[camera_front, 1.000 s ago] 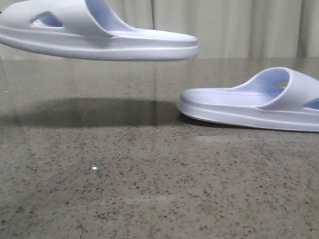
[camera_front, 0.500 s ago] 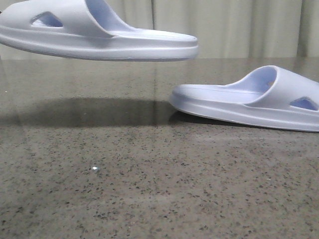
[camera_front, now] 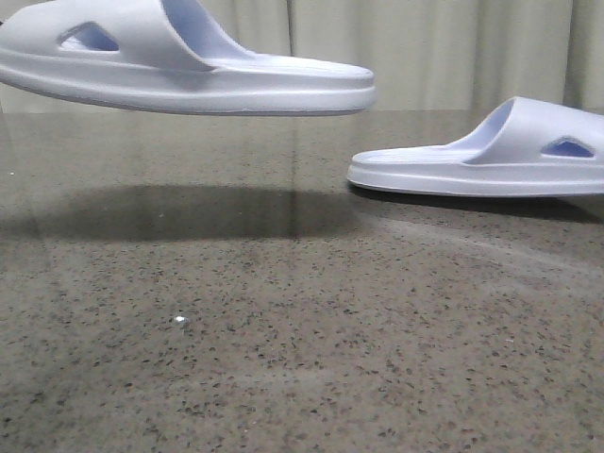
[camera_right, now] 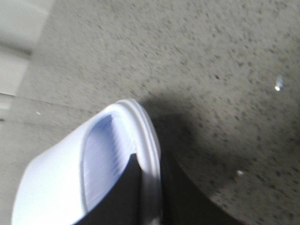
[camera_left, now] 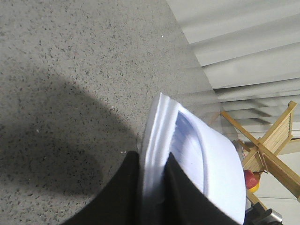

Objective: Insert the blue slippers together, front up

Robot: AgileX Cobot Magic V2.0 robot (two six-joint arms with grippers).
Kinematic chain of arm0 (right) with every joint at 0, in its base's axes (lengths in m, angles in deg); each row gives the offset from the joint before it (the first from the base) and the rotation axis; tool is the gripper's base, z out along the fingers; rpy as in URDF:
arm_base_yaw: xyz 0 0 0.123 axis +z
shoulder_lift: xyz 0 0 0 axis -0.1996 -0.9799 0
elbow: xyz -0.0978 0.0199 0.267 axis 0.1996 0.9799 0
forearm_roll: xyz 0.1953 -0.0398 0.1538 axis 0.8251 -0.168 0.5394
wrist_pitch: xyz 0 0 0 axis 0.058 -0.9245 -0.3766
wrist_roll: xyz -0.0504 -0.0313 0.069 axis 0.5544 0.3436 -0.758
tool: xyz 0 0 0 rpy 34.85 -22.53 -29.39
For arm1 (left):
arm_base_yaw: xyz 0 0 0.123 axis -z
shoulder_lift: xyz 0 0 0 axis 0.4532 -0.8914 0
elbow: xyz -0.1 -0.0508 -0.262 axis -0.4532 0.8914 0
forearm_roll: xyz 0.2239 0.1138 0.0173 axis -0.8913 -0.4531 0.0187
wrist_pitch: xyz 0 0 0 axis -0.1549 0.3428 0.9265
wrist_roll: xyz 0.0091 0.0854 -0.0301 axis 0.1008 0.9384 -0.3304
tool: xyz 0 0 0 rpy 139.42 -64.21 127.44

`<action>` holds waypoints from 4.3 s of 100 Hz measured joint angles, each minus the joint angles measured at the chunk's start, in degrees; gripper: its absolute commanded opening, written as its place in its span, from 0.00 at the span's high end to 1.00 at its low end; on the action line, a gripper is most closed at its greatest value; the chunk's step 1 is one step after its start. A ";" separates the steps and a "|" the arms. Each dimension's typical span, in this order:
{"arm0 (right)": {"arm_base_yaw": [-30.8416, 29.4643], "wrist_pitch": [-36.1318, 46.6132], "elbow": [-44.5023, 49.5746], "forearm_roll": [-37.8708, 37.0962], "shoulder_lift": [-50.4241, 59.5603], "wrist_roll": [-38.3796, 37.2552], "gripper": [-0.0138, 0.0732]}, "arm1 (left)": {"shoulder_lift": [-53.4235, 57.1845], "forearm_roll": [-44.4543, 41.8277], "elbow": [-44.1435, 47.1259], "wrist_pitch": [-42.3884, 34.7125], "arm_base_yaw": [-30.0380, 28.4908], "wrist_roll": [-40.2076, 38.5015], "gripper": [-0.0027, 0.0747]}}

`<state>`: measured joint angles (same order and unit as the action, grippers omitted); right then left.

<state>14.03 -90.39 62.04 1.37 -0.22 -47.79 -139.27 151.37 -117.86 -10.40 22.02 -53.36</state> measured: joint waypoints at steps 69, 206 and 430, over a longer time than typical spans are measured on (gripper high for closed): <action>0.00 -5.49 -11.91 -1.11 11.18 0.00 0.96 | 0.00 0.00 0.00 0.00 0.00 0.00 0.94; 14.65 -13.92 -11.91 -1.58 16.19 5.76 0.96 | 0.09 3.86 0.00 6.69 0.00 0.00 0.94; 22.19 2.30 -11.91 -6.93 10.08 6.55 0.96 | 0.09 17.20 0.22 11.77 7.59 1.97 0.94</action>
<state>36.22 -88.09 50.13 -5.56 9.86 -41.23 -139.18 168.57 -117.64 1.37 29.61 -51.38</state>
